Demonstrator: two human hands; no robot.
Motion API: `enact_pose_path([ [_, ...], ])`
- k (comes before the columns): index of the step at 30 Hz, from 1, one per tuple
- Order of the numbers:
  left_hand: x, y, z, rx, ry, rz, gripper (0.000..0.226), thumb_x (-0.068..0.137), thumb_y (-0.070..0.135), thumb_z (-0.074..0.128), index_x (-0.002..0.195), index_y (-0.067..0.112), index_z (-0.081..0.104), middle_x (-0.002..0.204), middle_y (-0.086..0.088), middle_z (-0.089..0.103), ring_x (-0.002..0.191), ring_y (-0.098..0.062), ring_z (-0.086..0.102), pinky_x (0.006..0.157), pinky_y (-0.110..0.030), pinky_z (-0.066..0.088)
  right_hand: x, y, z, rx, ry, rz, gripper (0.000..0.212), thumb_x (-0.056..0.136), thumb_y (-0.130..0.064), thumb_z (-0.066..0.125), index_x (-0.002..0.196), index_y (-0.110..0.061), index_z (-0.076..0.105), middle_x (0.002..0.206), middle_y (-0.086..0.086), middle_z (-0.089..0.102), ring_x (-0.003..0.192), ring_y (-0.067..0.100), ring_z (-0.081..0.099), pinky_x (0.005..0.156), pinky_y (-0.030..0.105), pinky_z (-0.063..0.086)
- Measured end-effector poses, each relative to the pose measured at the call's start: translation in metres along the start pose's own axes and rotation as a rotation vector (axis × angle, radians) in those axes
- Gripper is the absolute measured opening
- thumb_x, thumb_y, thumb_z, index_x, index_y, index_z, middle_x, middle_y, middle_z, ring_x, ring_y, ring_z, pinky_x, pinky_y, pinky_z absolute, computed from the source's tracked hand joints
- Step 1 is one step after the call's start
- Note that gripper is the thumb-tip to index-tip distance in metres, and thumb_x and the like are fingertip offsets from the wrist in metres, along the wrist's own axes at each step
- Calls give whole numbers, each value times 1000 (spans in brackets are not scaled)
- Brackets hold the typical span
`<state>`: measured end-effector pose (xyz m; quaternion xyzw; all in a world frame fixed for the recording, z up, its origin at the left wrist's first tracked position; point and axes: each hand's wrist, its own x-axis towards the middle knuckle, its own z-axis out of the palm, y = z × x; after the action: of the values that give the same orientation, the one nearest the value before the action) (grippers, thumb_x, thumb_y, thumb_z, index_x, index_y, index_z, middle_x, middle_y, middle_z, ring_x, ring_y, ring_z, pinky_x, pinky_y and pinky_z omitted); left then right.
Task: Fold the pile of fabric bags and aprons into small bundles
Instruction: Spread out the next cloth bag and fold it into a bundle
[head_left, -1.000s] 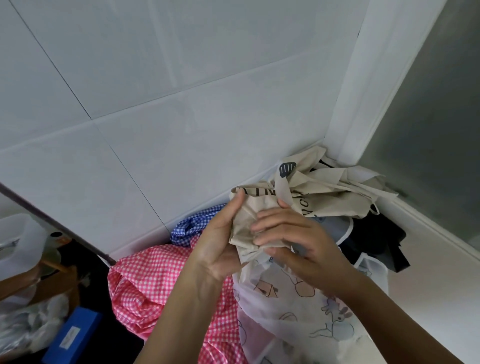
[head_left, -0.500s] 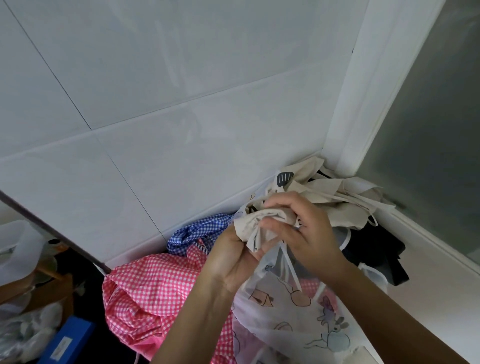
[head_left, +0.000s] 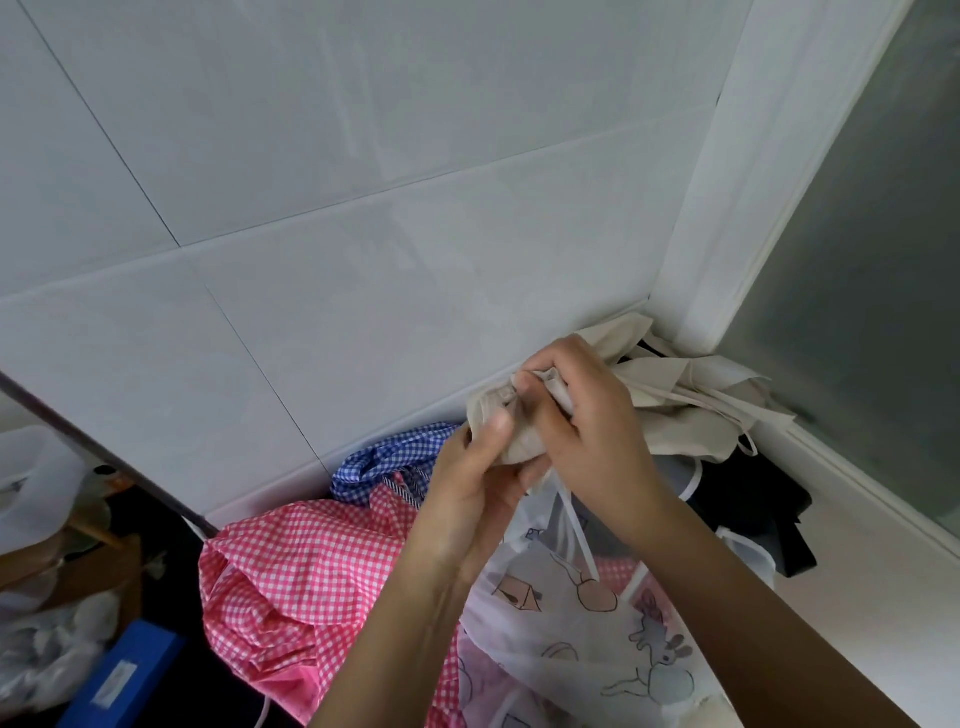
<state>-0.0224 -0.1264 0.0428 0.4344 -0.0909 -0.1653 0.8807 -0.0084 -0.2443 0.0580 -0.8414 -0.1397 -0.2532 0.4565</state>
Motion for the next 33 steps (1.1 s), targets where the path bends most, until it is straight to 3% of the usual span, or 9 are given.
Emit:
enact_pose_path([
  [4, 5, -9, 9, -51, 210, -27, 31, 91, 29, 57, 102, 2, 69, 103, -17, 69, 100, -24, 66, 85, -39, 54, -1, 7, 5, 25, -20, 33, 12, 88, -13, 54, 78, -7, 51, 95, 0, 49, 82, 11, 51, 74, 17, 39],
  [7, 7, -12, 6, -9, 260, -42, 29, 95, 14, 44, 92, 2, 70, 90, -14, 69, 86, -21, 67, 69, -31, 54, -6, 7, 10, 63, -53, 51, 20, 90, -26, 46, 80, -10, 53, 104, -3, 55, 96, 17, 54, 85, 25, 41],
  [10, 6, -6, -1, 124, 232, 19, 24, 92, 9, 48, 96, -5, 68, 93, -21, 68, 89, -29, 65, 75, -38, 52, -11, 0, 5, 257, -114, 127, 12, 91, -19, 47, 89, -10, 54, 110, -2, 59, 102, 9, 55, 87, 17, 41],
  [15, 5, 18, -25, 238, 33, 10, 23, 83, 15, 59, 96, -2, 70, 94, -22, 68, 86, -30, 65, 72, -34, 56, -5, 22, -30, 731, -641, 297, 51, 82, -41, 70, 126, -19, 55, 127, 3, 57, 119, 20, 55, 96, 32, 48],
  [21, 6, 39, -39, 347, -163, -142, 35, 72, 30, 79, 95, 5, 74, 94, -16, 72, 88, -26, 70, 75, -33, 57, 15, 35, -56, 406, -757, 264, 27, 74, -18, 78, 98, -13, 69, 93, -3, 70, 86, 13, 63, 82, 25, 49],
  [24, 9, 45, -42, 313, -183, -189, 58, 65, 38, 86, 100, -6, 69, 99, -24, 68, 88, -30, 69, 76, -34, 58, 24, 29, -62, 216, -917, 203, 26, 76, -25, 77, 98, -15, 68, 98, -8, 69, 97, 7, 62, 92, 21, 43],
  [26, 10, 47, -45, 305, -203, -225, 63, 61, 39, 88, 98, -8, 68, 96, -25, 67, 84, -31, 69, 74, -35, 58, 25, 28, -61, 285, -1072, 237, 28, 85, -15, 69, 104, 3, 59, 100, 2, 69, 99, 13, 63, 91, 20, 43],
  [30, 10, 51, -49, 337, -295, -289, 58, 59, 39, 89, 95, -3, 72, 92, -20, 71, 83, -27, 71, 72, -32, 58, 27, 23, -55, 306, -1315, 426, 26, 94, -12, 57, 109, 8, 48, 63, -1, 59, 57, 15, 54, 76, 41, 47],
  [33, 7, 53, -51, 505, -258, -321, 52, 67, 32, 84, 100, -6, 68, 102, -27, 68, 95, -36, 67, 83, -39, 56, 35, 24, -54, 74, -1225, 490, 20, 93, -18, 58, 79, -4, 58, 60, 7, 40, 47, 11, 34, 51, 25, 41],
])
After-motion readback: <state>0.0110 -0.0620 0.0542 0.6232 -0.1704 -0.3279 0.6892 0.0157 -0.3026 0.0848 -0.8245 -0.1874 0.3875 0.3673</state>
